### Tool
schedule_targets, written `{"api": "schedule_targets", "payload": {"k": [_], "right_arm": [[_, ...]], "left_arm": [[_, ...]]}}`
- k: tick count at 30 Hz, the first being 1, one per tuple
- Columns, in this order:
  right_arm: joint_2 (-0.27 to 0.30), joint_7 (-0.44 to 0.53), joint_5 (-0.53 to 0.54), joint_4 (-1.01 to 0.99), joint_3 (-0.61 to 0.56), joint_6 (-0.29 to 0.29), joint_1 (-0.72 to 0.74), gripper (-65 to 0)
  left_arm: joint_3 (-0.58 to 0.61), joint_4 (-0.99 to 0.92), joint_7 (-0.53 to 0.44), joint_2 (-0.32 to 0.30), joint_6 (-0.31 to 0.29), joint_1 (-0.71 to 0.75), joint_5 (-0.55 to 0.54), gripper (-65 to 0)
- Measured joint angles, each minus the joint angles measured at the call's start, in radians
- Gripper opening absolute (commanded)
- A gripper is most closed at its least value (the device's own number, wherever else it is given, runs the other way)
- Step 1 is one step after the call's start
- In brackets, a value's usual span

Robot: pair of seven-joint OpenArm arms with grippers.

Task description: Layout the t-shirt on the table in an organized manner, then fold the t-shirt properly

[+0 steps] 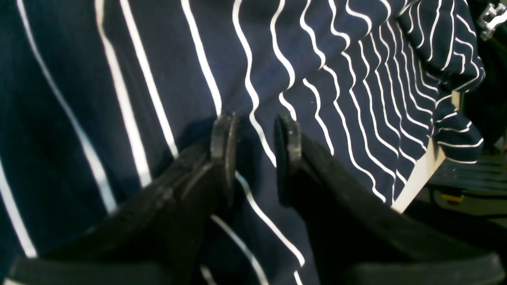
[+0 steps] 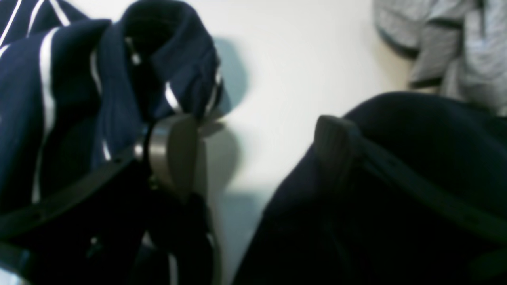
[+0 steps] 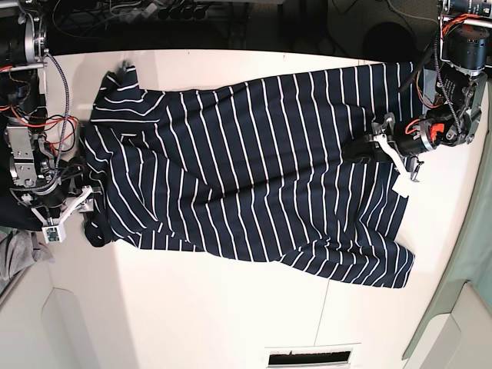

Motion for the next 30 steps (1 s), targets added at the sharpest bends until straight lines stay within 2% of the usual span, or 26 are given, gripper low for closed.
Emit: {"api": "schedule_targets", "payload": {"k": [5,7,13,14,16,20,21,22,24,28,30], "right_arm": [[-0.053,0.073,-0.003,-0.121,0.001,0.022,0.061,-20.6],[-0.079,0.089,-0.016,-0.129,0.001,0.022,0.069,-24.8],[-0.134,0.103,-0.087,-0.130,0.001,0.025,0.082,-44.2],[-0.139,0.108,-0.108,-0.130,0.001,0.025,0.083,-49.4],[-0.146,0.133,-0.158,-0.130,0.001,0.026,0.082,-65.0],[-0.150,0.257,-0.244,-0.132,0.001,0.028,0.086,-65.0],[-0.149,0.266,-0.269,-0.132,0.000,0.006,0.096,-65.0],[-0.149,0.258,-0.286,-0.132,0.000,-0.027,0.114,-65.0],[-0.145,0.257,-0.290,-0.136,0.000,-0.050,0.170,-65.0],[-0.114,0.256,-0.287,-0.129,0.000,-0.051,0.323,-65.0],[-0.090,0.246,-0.239,-0.124,0.001,-0.054,0.383,-65.0]], "left_arm": [[-0.001,0.000,0.023,0.000,0.002,0.000,-0.011,-45.6],[-0.001,0.000,0.034,0.000,0.002,0.000,-0.013,-45.6],[0.000,0.000,0.037,-0.016,0.002,0.000,-0.013,-45.6],[0.000,0.000,0.036,-0.020,0.002,0.000,-0.013,-45.6],[-0.001,0.000,0.036,-0.025,0.002,0.000,-0.012,-45.6],[-0.001,0.000,0.036,-0.027,0.002,0.000,-0.011,-45.6],[-0.001,0.000,0.036,-0.027,0.002,0.000,-0.006,-45.6],[-0.001,0.000,0.033,-0.027,0.002,0.000,0.001,-45.6],[-0.001,0.000,0.033,-0.029,-0.003,0.000,0.019,-45.6],[0.001,0.003,0.026,-0.051,-0.006,0.003,0.046,-45.6],[0.001,0.003,0.025,-0.074,-0.008,0.006,0.056,-45.6]]}}
